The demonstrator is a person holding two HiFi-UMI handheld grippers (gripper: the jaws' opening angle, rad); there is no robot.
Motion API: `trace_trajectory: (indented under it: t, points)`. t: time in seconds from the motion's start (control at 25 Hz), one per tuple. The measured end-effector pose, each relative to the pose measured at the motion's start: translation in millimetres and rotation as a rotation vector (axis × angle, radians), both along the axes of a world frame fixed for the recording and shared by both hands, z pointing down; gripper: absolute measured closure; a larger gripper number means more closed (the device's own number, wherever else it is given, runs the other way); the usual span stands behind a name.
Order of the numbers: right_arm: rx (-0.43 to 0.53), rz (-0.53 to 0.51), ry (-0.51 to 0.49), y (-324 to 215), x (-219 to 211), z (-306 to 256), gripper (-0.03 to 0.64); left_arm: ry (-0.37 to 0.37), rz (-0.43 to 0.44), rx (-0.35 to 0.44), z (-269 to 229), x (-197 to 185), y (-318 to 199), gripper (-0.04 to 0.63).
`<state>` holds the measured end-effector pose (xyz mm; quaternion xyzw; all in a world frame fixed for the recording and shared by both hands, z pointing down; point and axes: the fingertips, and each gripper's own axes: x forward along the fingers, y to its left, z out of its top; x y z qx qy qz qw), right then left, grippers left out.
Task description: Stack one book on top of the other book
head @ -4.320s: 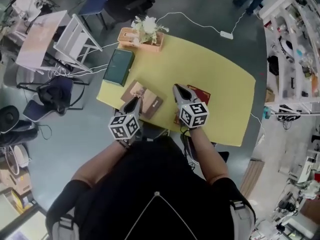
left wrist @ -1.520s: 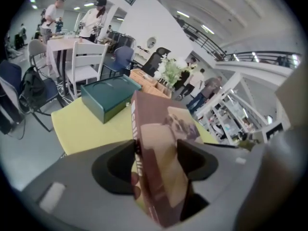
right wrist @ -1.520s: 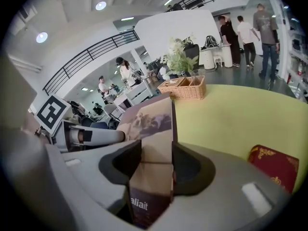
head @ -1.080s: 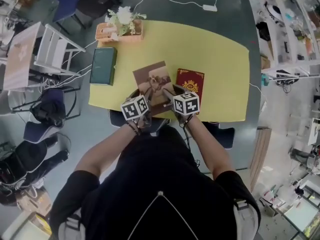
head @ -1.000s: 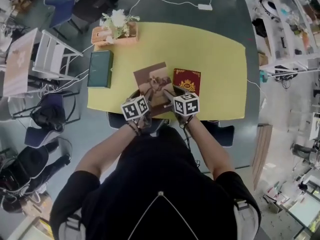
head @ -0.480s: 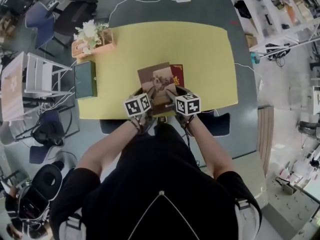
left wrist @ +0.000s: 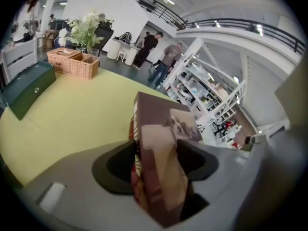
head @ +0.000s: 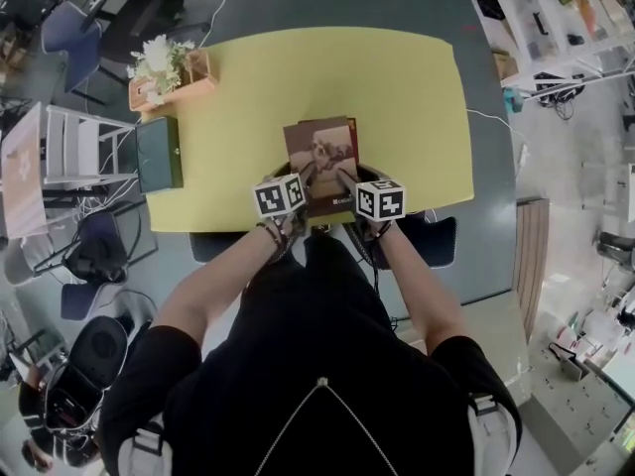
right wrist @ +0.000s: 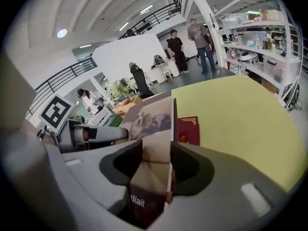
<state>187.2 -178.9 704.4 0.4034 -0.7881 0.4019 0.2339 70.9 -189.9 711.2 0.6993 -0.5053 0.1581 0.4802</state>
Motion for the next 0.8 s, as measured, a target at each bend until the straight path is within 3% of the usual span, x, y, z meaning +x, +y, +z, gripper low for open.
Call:
trace_trajectory:
  t: [0.32,0.8]
  points:
    - [-0.052,0.062,-0.041,-12.3,20.8,39.6,0.446,0.021,0.018,-0.066,43.7,17.3,-14.1,0.307]
    - [-0.107,0.096,-0.09,-14.6,27.9,80.6,0.445,-0.031,0.054,-0.088,78.2,25.1,-26.3,0.307]
